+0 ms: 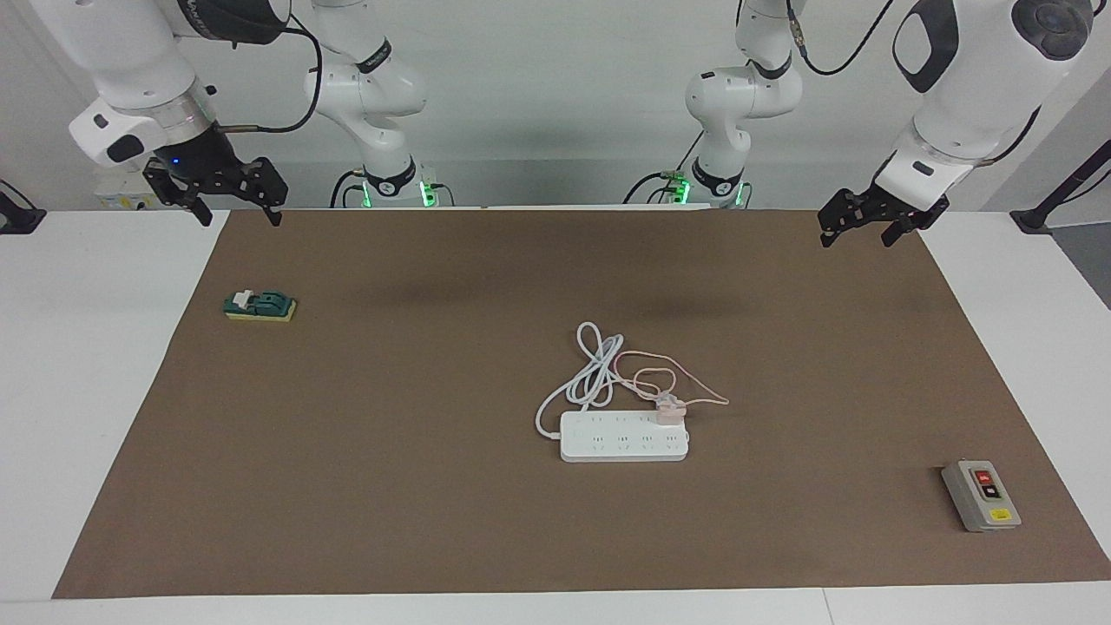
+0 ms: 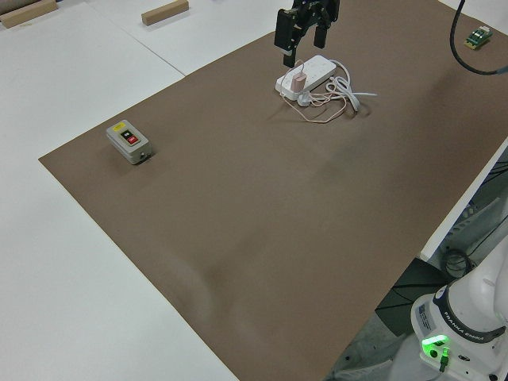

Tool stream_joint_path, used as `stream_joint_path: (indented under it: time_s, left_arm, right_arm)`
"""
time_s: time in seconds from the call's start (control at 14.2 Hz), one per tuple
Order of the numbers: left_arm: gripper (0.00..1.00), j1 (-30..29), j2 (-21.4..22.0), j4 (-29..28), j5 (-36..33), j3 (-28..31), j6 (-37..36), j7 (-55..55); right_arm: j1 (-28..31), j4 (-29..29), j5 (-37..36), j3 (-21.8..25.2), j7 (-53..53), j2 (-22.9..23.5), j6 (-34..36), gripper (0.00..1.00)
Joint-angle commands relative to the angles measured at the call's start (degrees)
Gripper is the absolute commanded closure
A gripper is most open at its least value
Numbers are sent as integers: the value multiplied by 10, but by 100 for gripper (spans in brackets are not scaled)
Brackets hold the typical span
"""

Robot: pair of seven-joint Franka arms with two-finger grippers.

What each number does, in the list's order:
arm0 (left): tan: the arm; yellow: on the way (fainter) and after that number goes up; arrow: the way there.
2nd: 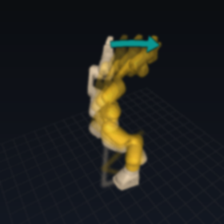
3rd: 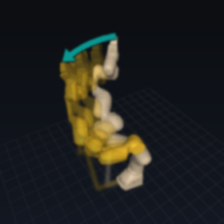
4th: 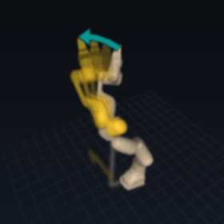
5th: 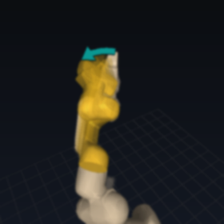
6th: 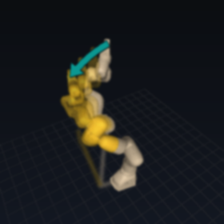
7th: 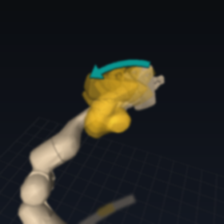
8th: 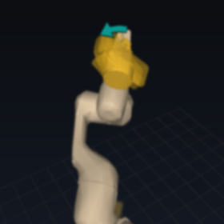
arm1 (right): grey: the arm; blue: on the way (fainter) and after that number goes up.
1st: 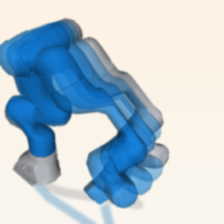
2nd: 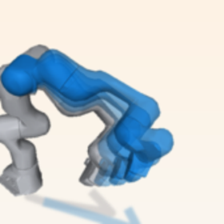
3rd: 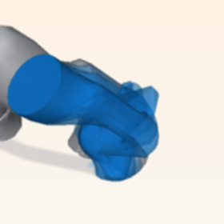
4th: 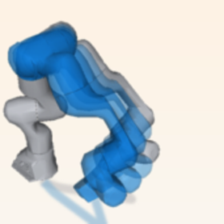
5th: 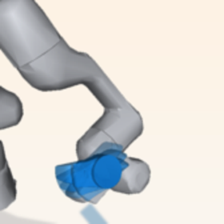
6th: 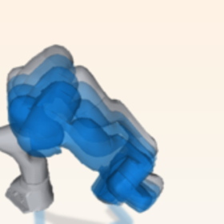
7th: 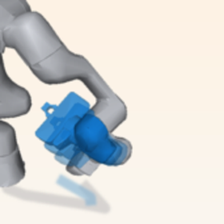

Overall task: Unplug charger and place it aside
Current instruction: 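Move both grippers in toward the white power strip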

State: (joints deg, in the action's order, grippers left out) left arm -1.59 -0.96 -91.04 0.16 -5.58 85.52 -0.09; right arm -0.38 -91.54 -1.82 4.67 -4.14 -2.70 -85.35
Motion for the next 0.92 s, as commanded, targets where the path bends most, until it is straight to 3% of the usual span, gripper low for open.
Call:
stream_joint_path:
  time_s: [0.0,0.35,0.64,0.85]
  left_arm:
    - [0,12,2,-5,-1,9,4,1]
    - [0,12,11,-12,-1,7,3,9]
    - [0,1,10,-11,26,9,-1,33]
    - [0,9,-4,-5,40,8,9,134]
  right_arm:
    - [8,-2,-4,-4,1,-5,8,0]
    - [4,-7,0,-5,39,-4,-10,0]
    - [-29,-25,41,-8,189,9,-27,0]
    - [-66,-23,84,-8,316,45,-40,0]
